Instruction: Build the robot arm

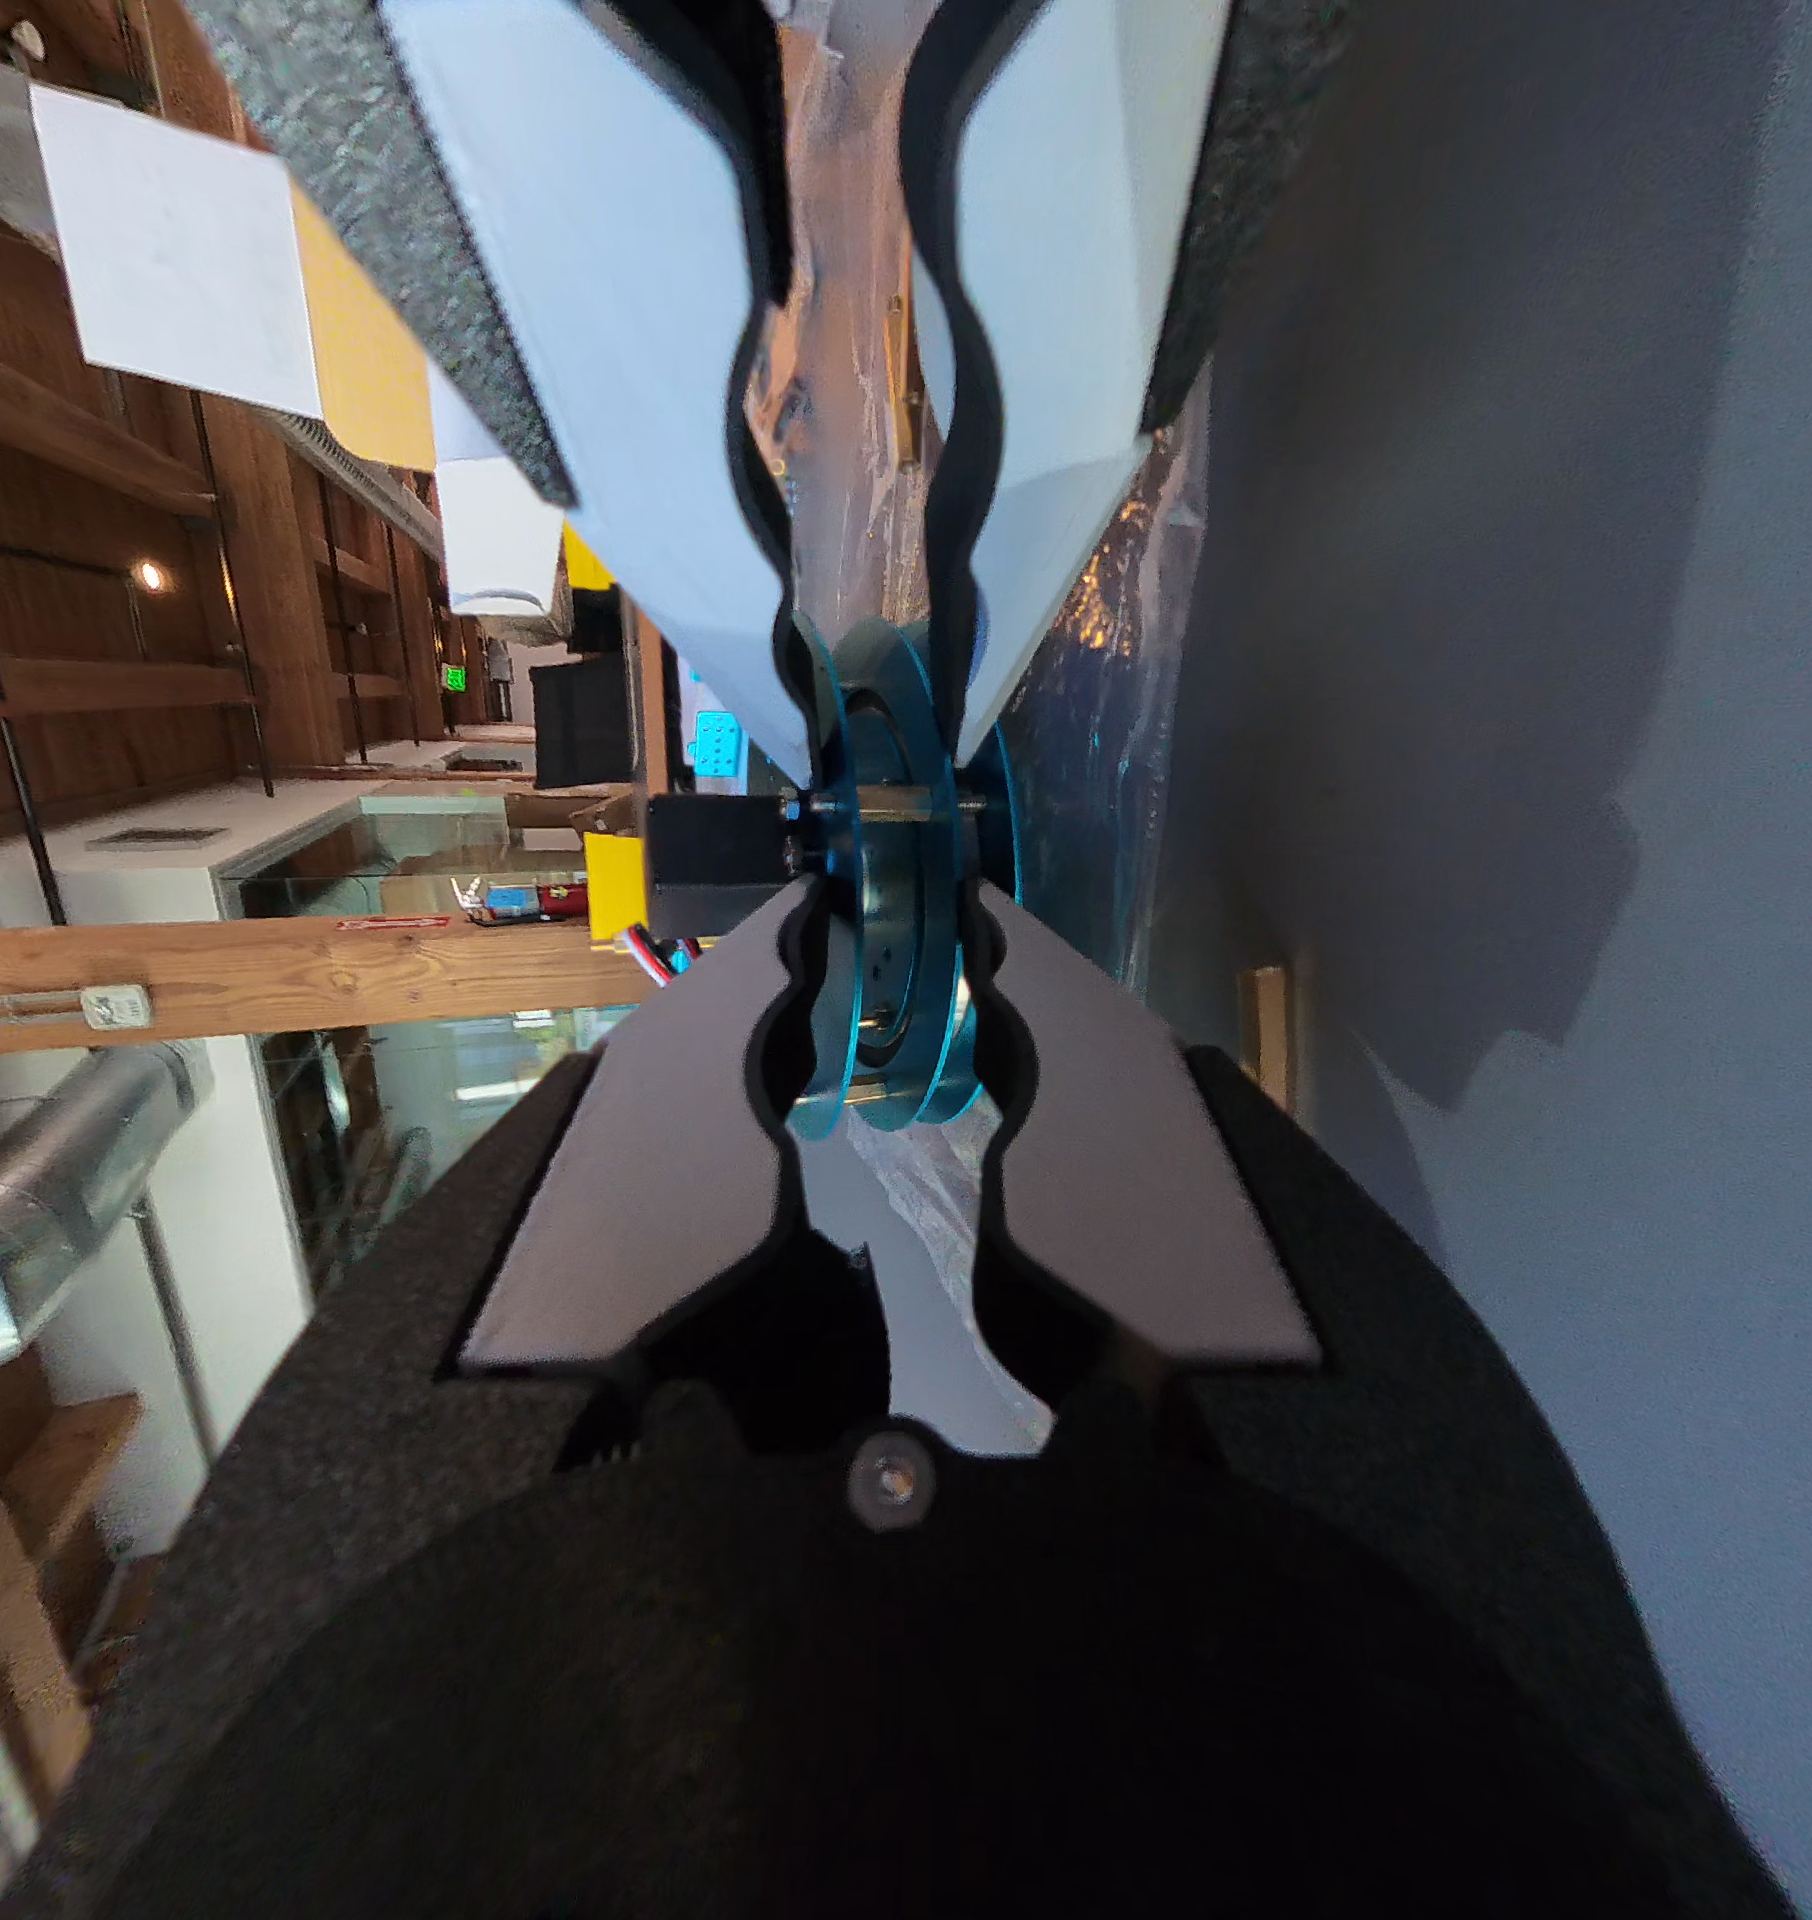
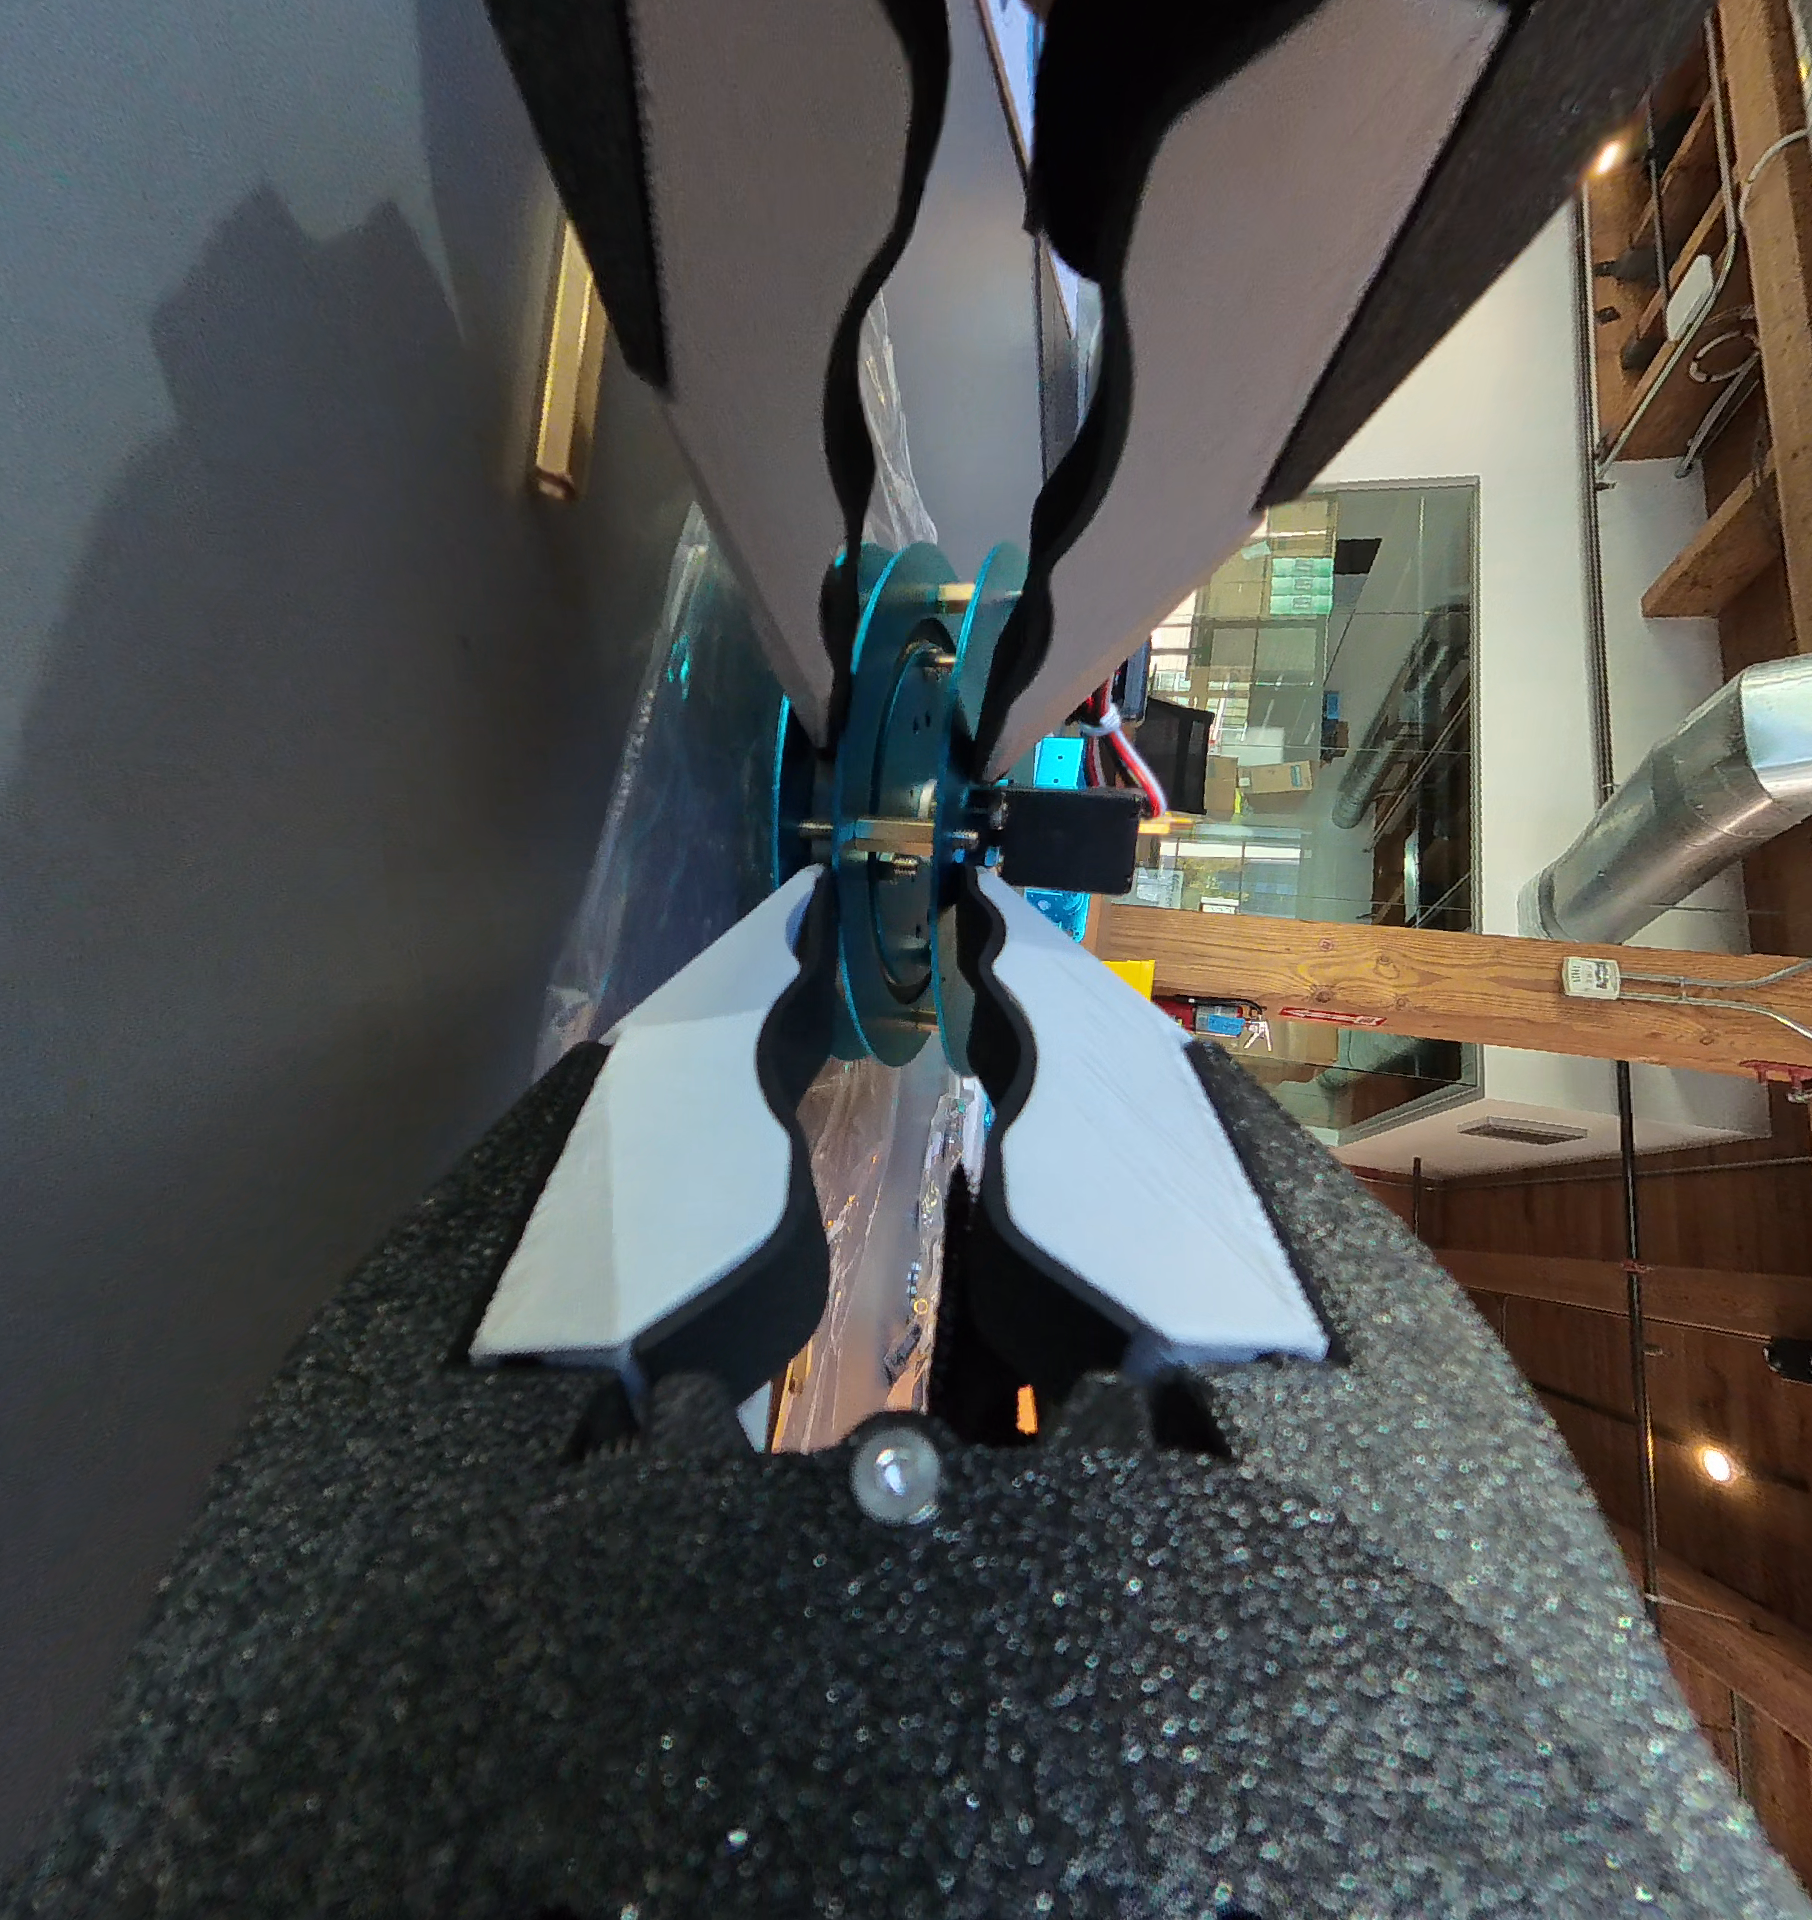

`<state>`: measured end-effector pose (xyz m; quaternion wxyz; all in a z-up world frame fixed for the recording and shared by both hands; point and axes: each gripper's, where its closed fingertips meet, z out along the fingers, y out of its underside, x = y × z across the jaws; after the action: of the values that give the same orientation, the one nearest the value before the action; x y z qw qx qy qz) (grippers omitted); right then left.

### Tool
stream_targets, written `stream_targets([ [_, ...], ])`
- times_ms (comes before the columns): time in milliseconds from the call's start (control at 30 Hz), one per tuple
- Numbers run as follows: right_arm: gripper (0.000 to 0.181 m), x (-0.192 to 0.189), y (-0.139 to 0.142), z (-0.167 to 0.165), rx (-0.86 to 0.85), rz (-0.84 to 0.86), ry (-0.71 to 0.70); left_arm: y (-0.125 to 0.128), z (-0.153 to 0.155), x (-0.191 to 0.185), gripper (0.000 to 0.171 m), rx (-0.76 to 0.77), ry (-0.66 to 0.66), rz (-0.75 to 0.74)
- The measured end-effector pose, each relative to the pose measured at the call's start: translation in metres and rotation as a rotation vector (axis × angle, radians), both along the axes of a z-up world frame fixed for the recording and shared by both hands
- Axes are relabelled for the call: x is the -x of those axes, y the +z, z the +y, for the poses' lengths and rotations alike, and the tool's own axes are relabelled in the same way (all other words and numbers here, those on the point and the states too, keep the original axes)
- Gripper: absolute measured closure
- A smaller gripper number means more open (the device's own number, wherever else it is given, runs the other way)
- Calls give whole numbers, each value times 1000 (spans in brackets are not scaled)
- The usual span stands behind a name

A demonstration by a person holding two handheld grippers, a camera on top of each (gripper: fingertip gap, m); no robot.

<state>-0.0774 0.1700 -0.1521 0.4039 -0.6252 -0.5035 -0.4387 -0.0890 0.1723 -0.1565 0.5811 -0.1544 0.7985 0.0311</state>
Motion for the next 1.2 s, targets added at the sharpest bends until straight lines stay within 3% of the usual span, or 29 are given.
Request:
stream_targets([
  [100, 160, 1, 1, -1, -1, 5, 10, 1, -2, 7, 146, 82, -3, 4],
  [200, 160, 0, 1, -1, -1, -3, 9, 2, -6, 30, 146, 323, 4, 52],
  [300, 160, 1, 1, -1, 2, -2, 7, -15, -13, 56, 148, 605, 19, 229],
  [400, 160, 1, 1, -1, 1, -8, 9, -19, -20, 67, 156, 739, -5, 301],
  [633, 161, 1, 1, -2, 3, -16, 8, -7, -12, 62, 154, 770, 6, 260],
  [733, 160, 1, 2, -2, 1, -2, 24, 9, 1, 50, 150, 771, 31, 159],
  [933, 161, 2, 25, -6, 79, 377, 54, 34, 13, 20, 120, 495, -24, -52],
  [1067, 161, -6, 33, -5, 138, 437, 48, 43, 12, 8, 114, 542, -58, 3],
  [1200, 161, -12, 40, -4, 186, 490, 49, 51, 11, 2, 120, 659, -115, 87],
])
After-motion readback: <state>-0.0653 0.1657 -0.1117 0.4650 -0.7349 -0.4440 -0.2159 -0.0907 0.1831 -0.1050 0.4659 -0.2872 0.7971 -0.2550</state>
